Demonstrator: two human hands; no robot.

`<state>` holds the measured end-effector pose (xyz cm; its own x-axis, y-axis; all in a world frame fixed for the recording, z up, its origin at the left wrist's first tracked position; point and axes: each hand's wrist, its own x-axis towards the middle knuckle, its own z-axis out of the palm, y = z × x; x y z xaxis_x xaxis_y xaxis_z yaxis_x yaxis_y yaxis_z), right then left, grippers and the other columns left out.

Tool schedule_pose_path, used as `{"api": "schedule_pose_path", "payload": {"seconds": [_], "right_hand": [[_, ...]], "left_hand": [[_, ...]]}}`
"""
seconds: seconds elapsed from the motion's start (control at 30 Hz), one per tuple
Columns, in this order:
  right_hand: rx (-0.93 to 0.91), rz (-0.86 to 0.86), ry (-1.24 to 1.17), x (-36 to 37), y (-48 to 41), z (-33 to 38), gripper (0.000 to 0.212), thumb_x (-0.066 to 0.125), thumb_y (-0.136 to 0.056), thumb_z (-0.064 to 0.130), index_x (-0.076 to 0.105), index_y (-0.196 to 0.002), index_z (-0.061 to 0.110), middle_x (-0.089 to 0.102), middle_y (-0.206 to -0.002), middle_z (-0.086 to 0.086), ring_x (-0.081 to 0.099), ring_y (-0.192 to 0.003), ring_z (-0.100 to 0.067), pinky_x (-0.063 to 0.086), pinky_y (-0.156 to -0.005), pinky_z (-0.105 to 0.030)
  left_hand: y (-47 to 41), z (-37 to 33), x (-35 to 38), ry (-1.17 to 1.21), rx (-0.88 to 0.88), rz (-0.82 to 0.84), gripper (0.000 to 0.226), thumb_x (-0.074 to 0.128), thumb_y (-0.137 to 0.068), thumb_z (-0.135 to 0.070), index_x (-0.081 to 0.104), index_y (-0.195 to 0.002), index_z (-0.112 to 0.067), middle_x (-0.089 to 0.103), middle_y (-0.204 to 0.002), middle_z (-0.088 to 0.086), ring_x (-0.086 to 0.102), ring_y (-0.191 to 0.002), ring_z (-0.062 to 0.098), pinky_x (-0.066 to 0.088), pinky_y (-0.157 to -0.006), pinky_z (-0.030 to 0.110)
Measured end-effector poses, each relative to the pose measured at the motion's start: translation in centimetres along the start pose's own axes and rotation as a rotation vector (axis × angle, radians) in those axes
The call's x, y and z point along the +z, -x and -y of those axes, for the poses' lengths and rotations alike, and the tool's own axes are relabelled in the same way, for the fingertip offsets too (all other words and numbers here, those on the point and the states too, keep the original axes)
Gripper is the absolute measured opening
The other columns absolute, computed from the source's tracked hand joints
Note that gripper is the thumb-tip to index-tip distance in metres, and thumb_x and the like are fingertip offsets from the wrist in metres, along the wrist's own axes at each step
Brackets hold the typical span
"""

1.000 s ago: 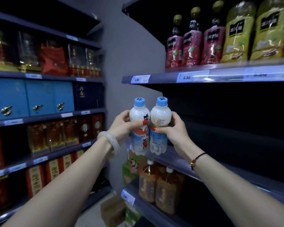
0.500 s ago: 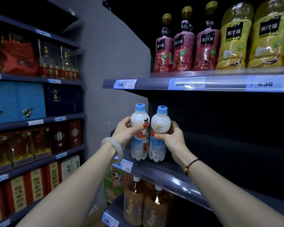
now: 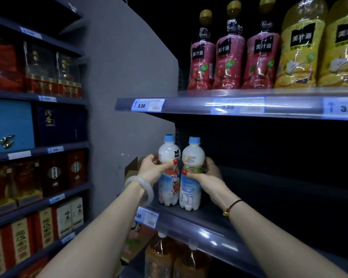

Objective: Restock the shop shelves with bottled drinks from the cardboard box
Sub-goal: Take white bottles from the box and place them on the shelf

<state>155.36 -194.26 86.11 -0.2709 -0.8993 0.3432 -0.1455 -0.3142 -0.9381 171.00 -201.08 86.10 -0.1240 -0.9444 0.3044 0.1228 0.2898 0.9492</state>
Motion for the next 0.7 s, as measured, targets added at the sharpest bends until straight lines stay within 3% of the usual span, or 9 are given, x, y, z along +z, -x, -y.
{"api": "schedule_pose_path", "payload": {"seconds": [0.1,0.33,0.5,0.7], "right_hand": [[0.008,0.042,0.053,-0.6,-0.1,-0.2,0.06,0.077,-0.072,0.0,0.049,-0.123,0.011,0.06,-0.101,0.002,0.056,-0.077,0.003,0.048,-0.056,-0.011],[-0.022,-0.036,0.111,-0.5,-0.8,-0.8,0.06,0.079,-0.072,0.009,0.051,-0.124,0.015,0.057,-0.106,0.004,0.056,-0.098,-0.012,0.048,-0.086,-0.031],[-0.044,-0.101,0.141,0.0,-2.0,-1.7,0.058,0.079,-0.073,0.009,0.051,-0.124,0.012,0.059,-0.109,0.002,0.057,-0.098,-0.014,0.05,-0.089,-0.035],[-0.038,-0.15,0.109,0.0,-2.3,-2.6,0.053,0.076,-0.075,0.006,0.052,-0.122,0.01,0.058,-0.107,0.002,0.057,-0.097,-0.015,0.05,-0.086,-0.033]], "left_hand": [[0.0,1.3,0.0,-0.047,0.031,-0.003,0.047,0.078,-0.069,0.001,0.054,-0.108,-0.007,0.064,-0.116,0.017,0.062,-0.108,0.027,0.049,-0.098,0.046],[-0.9,2.4,0.4,-0.112,0.084,0.001,0.05,0.074,-0.075,-0.003,0.056,-0.121,-0.003,0.064,-0.119,0.014,0.061,-0.11,0.027,0.048,-0.098,0.046],[-1.5,2.6,1.3,-0.097,0.087,-0.004,0.036,0.071,-0.078,-0.004,0.054,-0.109,-0.01,0.062,-0.11,0.008,0.059,-0.107,0.024,0.049,-0.093,0.037],[-1.5,2.8,1.9,-0.118,0.083,-0.02,0.037,0.068,-0.083,-0.007,0.053,-0.117,-0.006,0.059,-0.106,0.003,0.057,-0.104,0.018,0.045,-0.084,0.027]]}}
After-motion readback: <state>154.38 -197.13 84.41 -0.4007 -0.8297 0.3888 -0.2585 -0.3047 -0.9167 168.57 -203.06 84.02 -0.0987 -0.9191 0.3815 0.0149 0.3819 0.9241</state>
